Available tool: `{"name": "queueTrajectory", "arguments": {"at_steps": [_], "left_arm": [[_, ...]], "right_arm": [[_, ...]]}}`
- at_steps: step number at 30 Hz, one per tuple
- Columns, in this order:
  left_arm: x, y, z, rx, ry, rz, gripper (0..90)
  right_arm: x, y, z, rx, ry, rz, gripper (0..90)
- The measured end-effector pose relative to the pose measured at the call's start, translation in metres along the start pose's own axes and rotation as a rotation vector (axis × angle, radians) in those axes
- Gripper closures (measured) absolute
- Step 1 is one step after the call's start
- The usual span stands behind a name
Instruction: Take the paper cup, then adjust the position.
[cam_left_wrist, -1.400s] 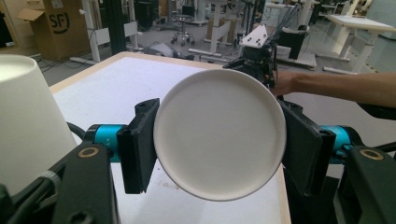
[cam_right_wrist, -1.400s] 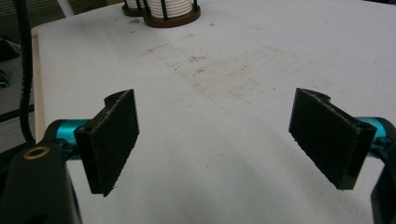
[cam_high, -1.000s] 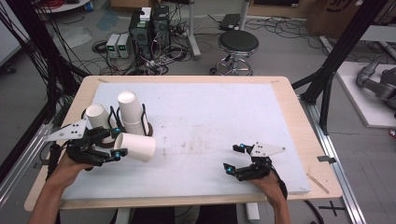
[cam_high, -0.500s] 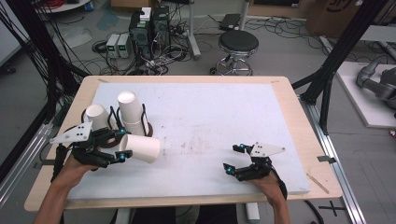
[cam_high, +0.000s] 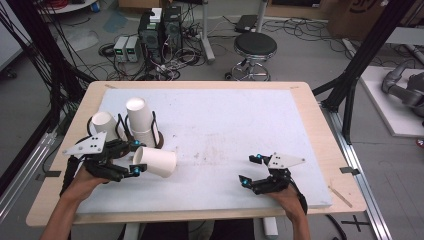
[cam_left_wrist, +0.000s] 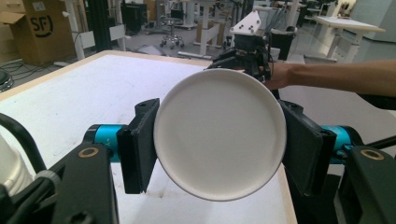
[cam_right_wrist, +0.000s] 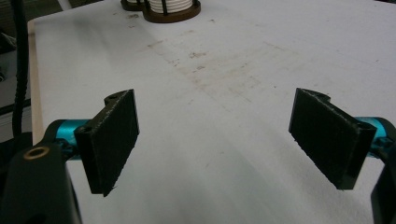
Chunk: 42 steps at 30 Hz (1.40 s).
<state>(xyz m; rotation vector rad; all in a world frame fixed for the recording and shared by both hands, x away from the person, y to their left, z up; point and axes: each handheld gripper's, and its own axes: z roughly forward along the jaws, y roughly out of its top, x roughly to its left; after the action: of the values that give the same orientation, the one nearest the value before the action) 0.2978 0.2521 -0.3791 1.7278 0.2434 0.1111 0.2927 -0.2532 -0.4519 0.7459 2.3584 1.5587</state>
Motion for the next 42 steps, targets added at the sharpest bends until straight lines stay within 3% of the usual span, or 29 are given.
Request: {"name": "queueTrajectory", "arguments": {"at_steps": [20,22,26,29,35,42], "left_arm": [[0.001,0.001,-0.003,0.005,0.007,0.008,34.8],[0.001,0.001,-0.003,0.003,0.007,0.008,34.8],[0.003,0.001,-0.003,0.0,0.003,0.002,34.8],[0.004,0.001,-0.002,-0.007,-0.001,0.0,34.8],[0.008,0.004,-0.004,-0.044,-0.004,-0.006,34.8],[0.009,0.005,0.002,-0.026,-0.007,-0.003,34.8]], "right_arm": [[-0.001,0.0,0.0,0.008,0.008,0.013,16.5],[0.0,0.001,0.001,0.013,0.01,-0.006,16.5],[0.0,0.002,0.002,0.036,0.031,-0.009,16.5],[-0.001,0.005,0.002,0.016,0.049,-0.005,16.5],[0.004,0.03,0.001,-0.035,0.114,-0.035,16.5],[0.011,0.065,0.008,-0.088,0.189,-0.097,16.5]]}}
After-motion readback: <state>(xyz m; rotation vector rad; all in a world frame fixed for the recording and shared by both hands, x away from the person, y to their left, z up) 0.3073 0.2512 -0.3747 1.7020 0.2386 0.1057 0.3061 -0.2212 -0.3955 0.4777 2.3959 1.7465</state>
